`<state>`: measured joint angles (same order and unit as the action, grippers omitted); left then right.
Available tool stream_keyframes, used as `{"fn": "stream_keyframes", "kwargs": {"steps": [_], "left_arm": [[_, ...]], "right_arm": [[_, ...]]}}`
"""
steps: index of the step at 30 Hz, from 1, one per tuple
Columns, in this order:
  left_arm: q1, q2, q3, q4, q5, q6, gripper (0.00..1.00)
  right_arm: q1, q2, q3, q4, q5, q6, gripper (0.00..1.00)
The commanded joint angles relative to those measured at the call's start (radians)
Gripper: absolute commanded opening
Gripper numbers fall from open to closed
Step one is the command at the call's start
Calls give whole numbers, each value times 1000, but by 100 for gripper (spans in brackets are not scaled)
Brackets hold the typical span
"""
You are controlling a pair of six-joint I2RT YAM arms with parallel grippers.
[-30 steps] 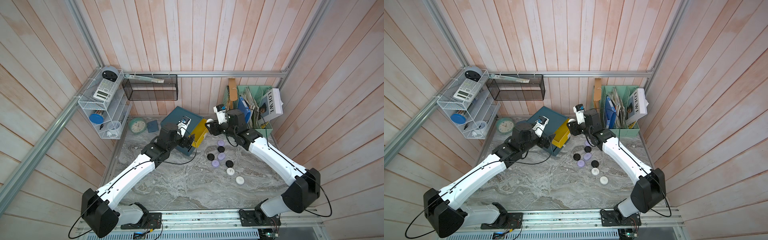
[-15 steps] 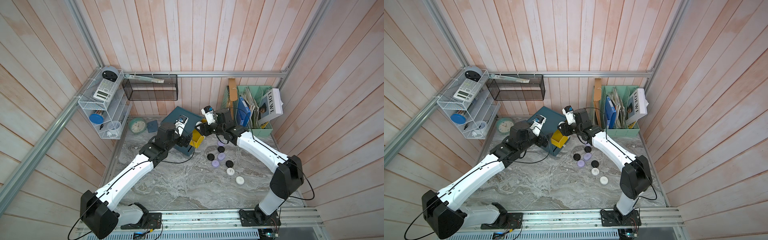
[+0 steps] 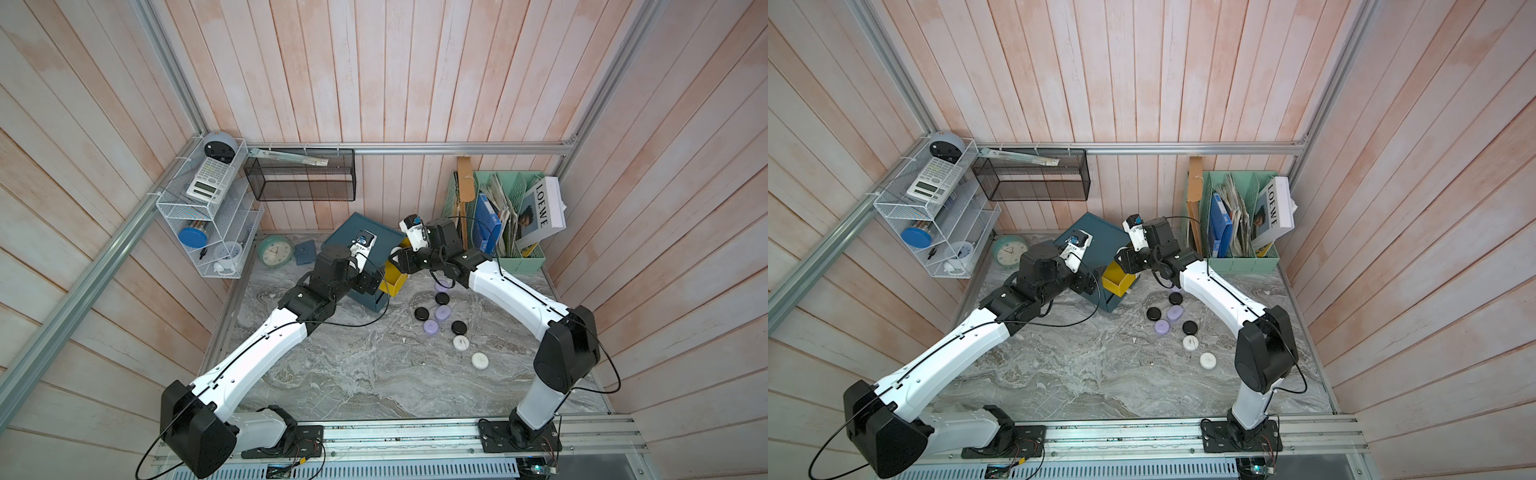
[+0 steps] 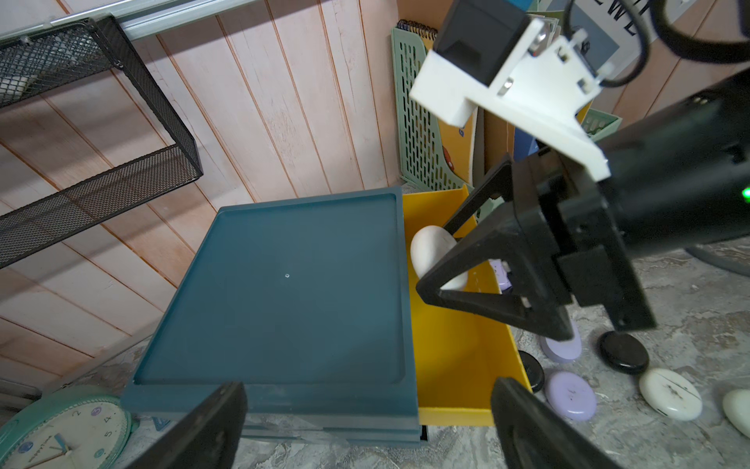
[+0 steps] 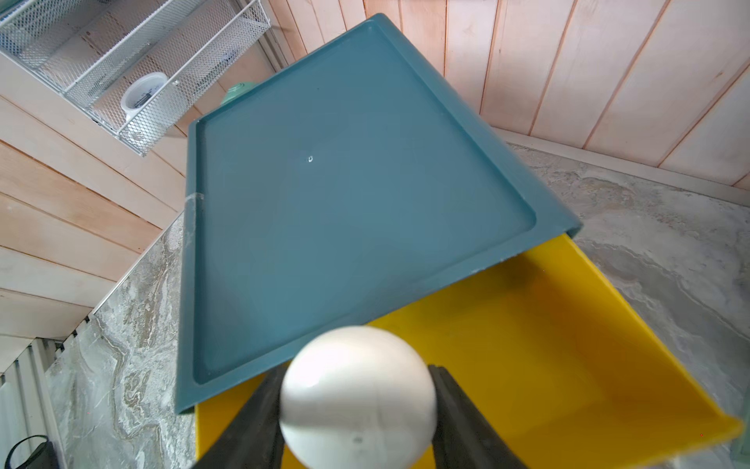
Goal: Put the bluetooth earphones in the drawer according to color
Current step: Place the bluetooth earphone in the drawer.
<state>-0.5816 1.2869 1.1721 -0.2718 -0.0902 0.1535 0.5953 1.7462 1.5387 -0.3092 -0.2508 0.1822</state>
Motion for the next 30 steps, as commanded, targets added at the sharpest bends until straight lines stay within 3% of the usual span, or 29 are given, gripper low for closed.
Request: {"fn": "stream_keyframes", "kwargs": {"steps": [1, 8, 10, 13, 18, 30], "left_arm": [[3, -15, -12, -1, -1, 6, 100], [3, -11, -11, -4, 1, 5, 100], [3, -8, -10, -6, 2, 4, 100], [3, -6, -8, -6, 4, 4, 100], [3, -4, -10, -7, 4, 4, 100], [-8, -6, -8, -6, 17, -4, 100]], "right_arm": [[4, -7, 8, -105, 52, -19, 16], [2, -27, -12, -114, 80, -23, 19], [2, -21, -9, -118, 74, -24, 28], [2, -13, -2, -124, 68, -21, 51], [2, -19, -7, -105, 67, -24, 73], [-12, -50, 8, -127, 108, -35, 78]]}}
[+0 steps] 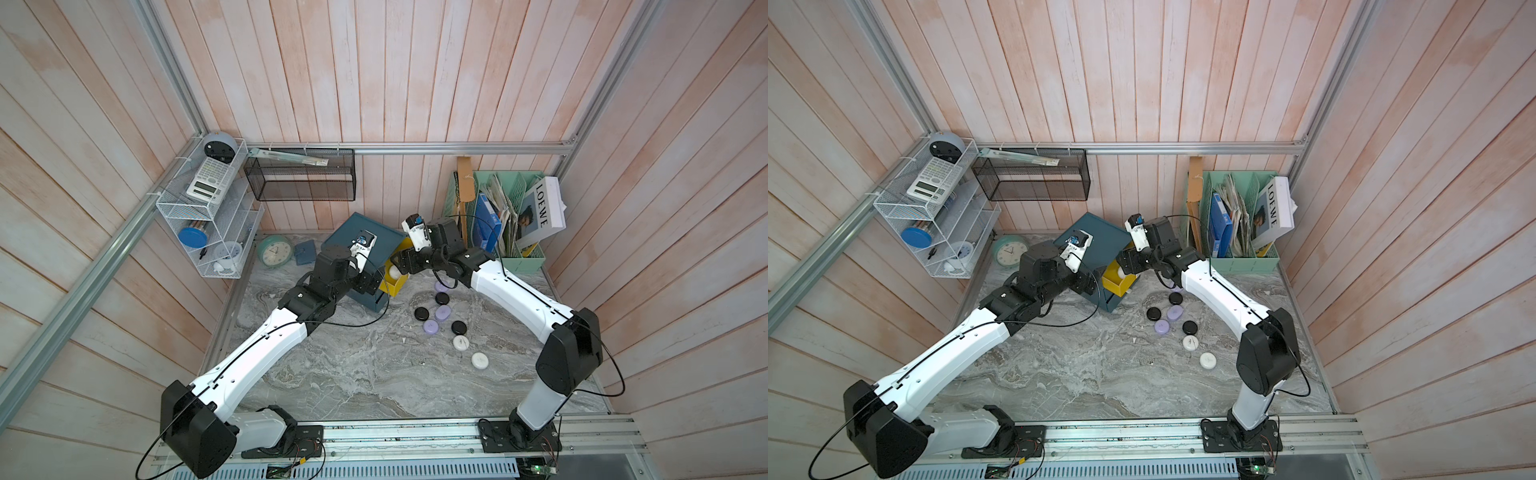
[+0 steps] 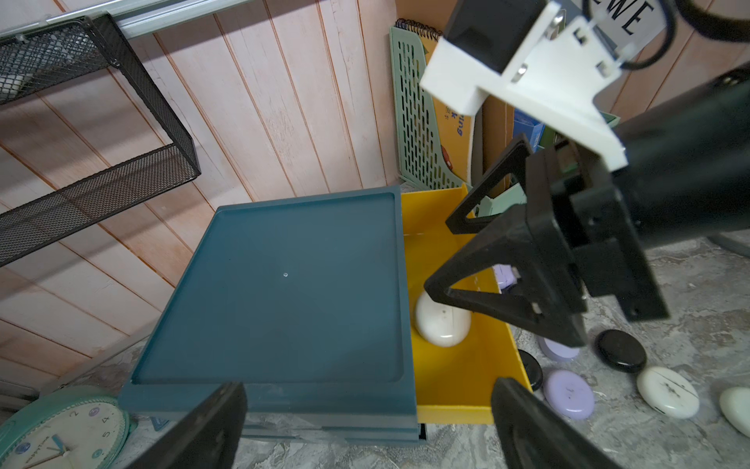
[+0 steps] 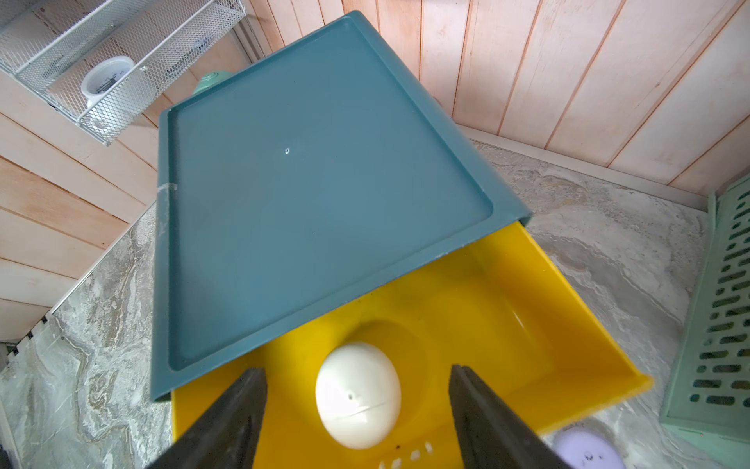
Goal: Put the bluetooth earphones in the drawer according to color
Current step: Place the bluetooth earphone in the drawer, then pick up the Bluetooth earphone from the center of the board.
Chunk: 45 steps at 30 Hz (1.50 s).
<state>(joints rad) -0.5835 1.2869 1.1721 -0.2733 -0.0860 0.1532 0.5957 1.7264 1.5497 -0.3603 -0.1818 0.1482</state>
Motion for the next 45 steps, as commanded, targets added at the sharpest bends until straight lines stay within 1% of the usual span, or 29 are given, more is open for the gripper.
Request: {"fn": "stream_keyframes", "kwargs": {"steps": [1, 7, 14, 18, 21, 23, 25, 28, 31, 34, 36, 41, 42, 43, 45], "left_arm": [[-11, -8, -9, -7, 26, 1, 100], [-73, -21, -18, -7, 57, 28, 100], [-173, -2, -37, -22, 47, 95, 100], [-224, 24, -39, -19, 40, 94, 100], [-265, 53, -40, -20, 45, 92, 100], [-300, 69, -41, -24, 38, 102, 100], [-329, 79, -42, -27, 32, 110, 100], [-355, 93, -49, -23, 29, 115, 100], [-375, 116, -46, -24, 33, 114, 100], [-394, 133, -47, -21, 46, 108, 100], [-395, 141, -50, -25, 73, 105, 100], [-395, 152, -73, -24, 207, 116, 100], [-395, 155, -78, -21, 220, 120, 100], [-429, 159, -83, -20, 227, 125, 100], [-439, 170, -90, -18, 229, 137, 100]], "right_arm": [[-17, -43, -9, -77, 45, -2, 78], [-59, -128, -51, -130, 96, -3, 79], [-128, -278, -207, -213, 149, 44, 79], [-150, -344, -296, -298, 248, 84, 80], [-174, -395, -387, -337, 267, 132, 79], [-187, -435, -465, -358, 286, 196, 79], [-191, -469, -544, -368, 297, 233, 80], [-196, -514, -645, -381, 302, 290, 79], [-202, -528, -710, -410, 331, 345, 80], [-218, -519, -737, -455, 360, 389, 79], [-227, -508, -745, -467, 344, 384, 79], [-242, -489, -790, -425, 282, 407, 79], [-247, -484, -802, -414, 274, 410, 79], [-253, -480, -813, -404, 267, 413, 79], [-266, -472, -836, -388, 253, 419, 79]]}}
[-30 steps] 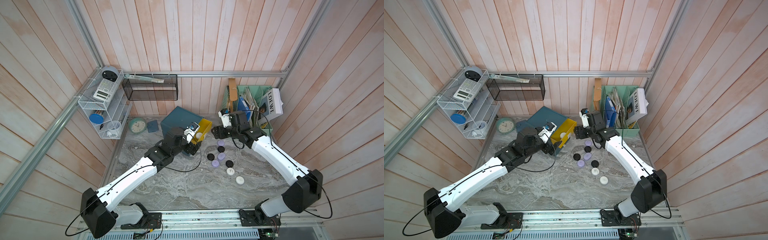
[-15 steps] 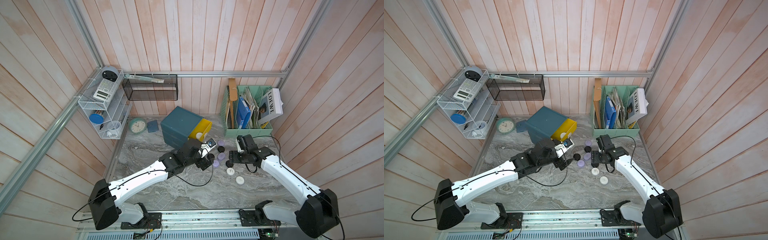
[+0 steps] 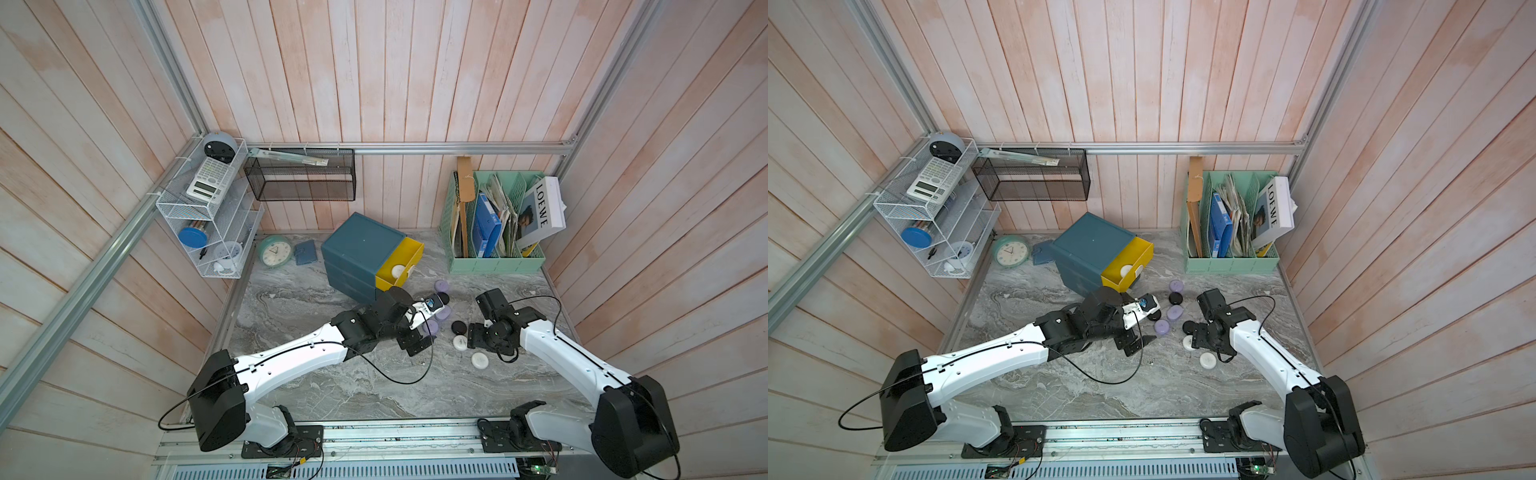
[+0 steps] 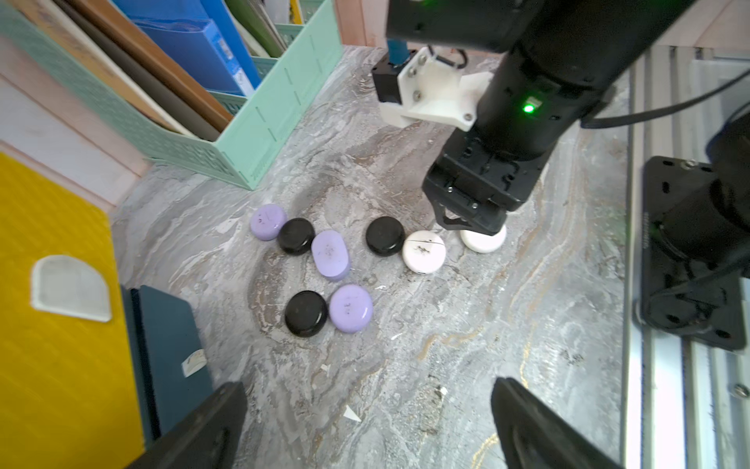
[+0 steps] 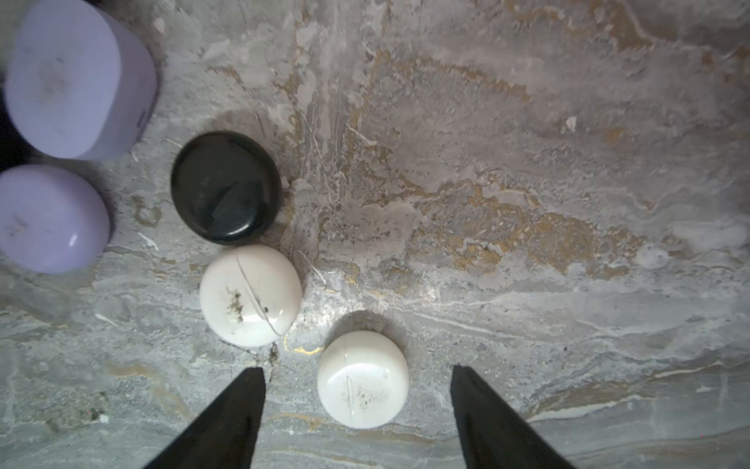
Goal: Put the bluetooth earphones in the drawer according to color
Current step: Pick up the Bluetooth earphone from the center of the board.
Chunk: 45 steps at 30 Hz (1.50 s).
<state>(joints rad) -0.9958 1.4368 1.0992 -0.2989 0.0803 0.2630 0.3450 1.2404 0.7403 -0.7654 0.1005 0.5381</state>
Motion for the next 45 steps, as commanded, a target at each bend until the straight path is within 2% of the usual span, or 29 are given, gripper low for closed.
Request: {"fn": "stream_keyframes", "kwargs": {"steps": [1, 11, 24, 45], "left_arm": [[-31, 26, -21, 11, 61, 33, 100], [-45, 37, -53, 55, 60, 48, 100], [-54, 42, -49, 47, 17, 64, 100], [-54, 62, -41, 43, -12, 79, 100]], "right_arm": [[-23, 20, -38, 28, -39, 31, 79], [-59, 118, -57, 55, -137, -4, 77], [-60, 169, -87, 49, -114, 10, 72], [-58, 136, -92, 3, -170, 31, 73]]}}
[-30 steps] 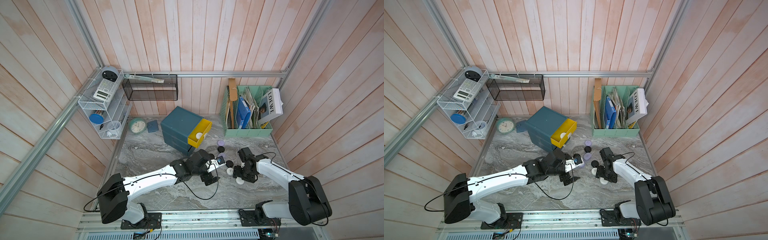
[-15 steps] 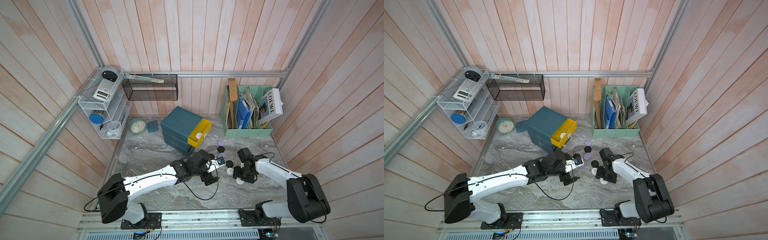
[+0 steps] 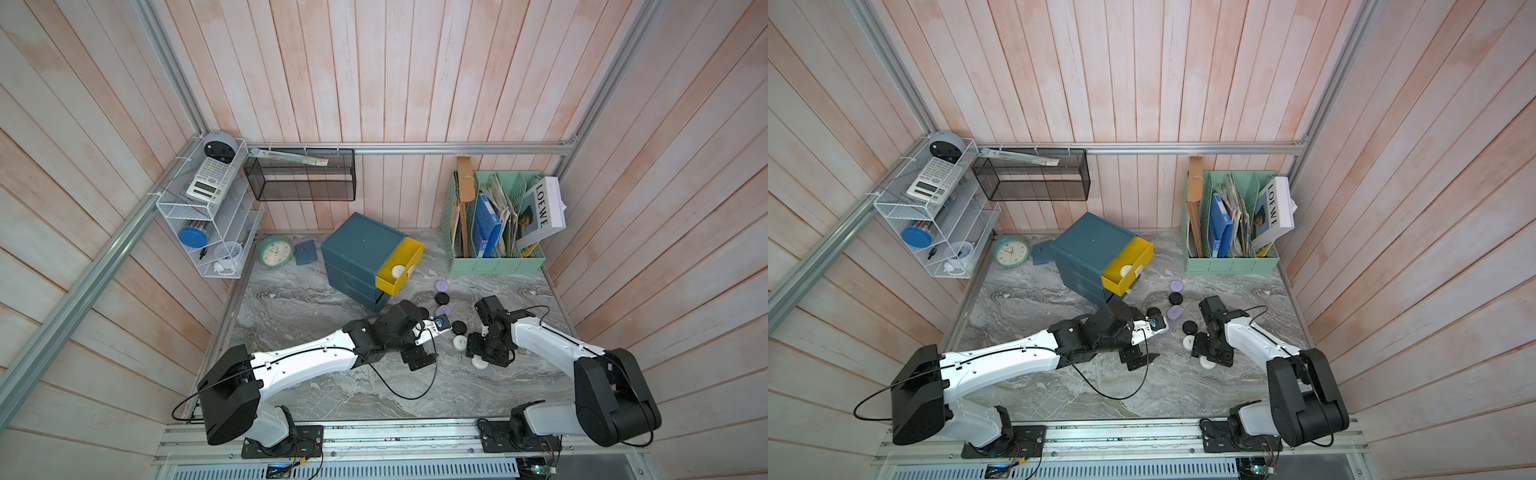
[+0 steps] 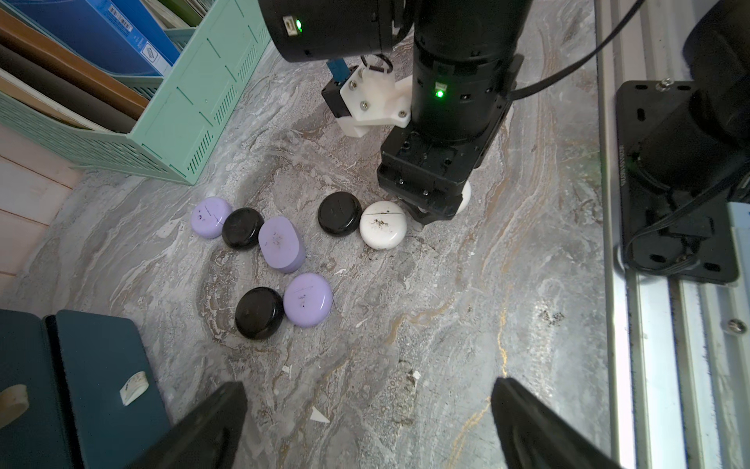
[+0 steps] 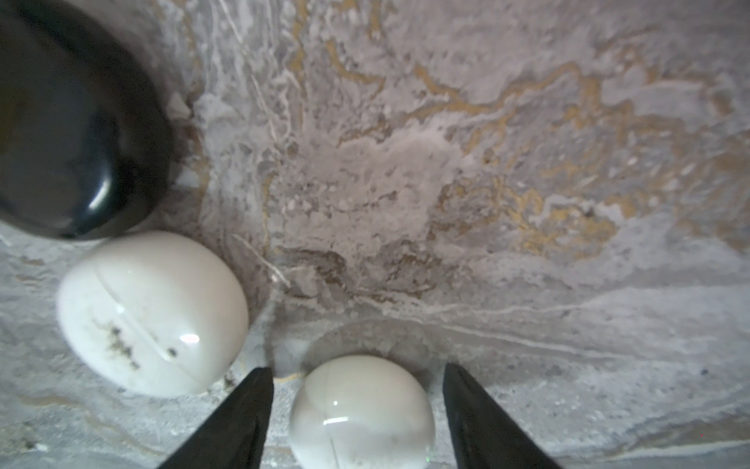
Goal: Put the bluetooth earphones in the drawer according to color
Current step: Pick up the Bluetooth earphone from the center of the board.
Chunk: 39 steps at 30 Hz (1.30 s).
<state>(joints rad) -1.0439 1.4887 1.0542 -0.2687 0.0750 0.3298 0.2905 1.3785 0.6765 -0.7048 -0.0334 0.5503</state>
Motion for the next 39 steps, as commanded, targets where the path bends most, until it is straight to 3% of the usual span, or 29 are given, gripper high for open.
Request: {"fn": "stream_keyframes", "kwargs": {"steps": [1, 14, 23, 30, 35, 38, 39], "left_arm": [[-6, 10, 4, 10, -8, 12, 100], [-6, -1, 5, 6, -18, 18, 100], [-7, 3, 12, -3, -26, 18, 100], [-7, -11, 16, -8, -44, 22, 100], [13, -5, 40, -19, -52, 16, 100], [38, -14, 70, -31, -38, 6, 100], [48, -18, 82, -37, -39, 4, 100]], "right_arm": [[-4, -5, -28, -59, -36, 20, 73], [14, 16, -33, -54, -31, 30, 69], [24, -18, -38, -50, -23, 32, 61], [25, -97, -50, -59, -8, 51, 48], [26, -175, -26, -43, -21, 57, 32], [28, -259, -13, 6, -33, 56, 1], [29, -291, -8, 30, -39, 54, 0]]}}
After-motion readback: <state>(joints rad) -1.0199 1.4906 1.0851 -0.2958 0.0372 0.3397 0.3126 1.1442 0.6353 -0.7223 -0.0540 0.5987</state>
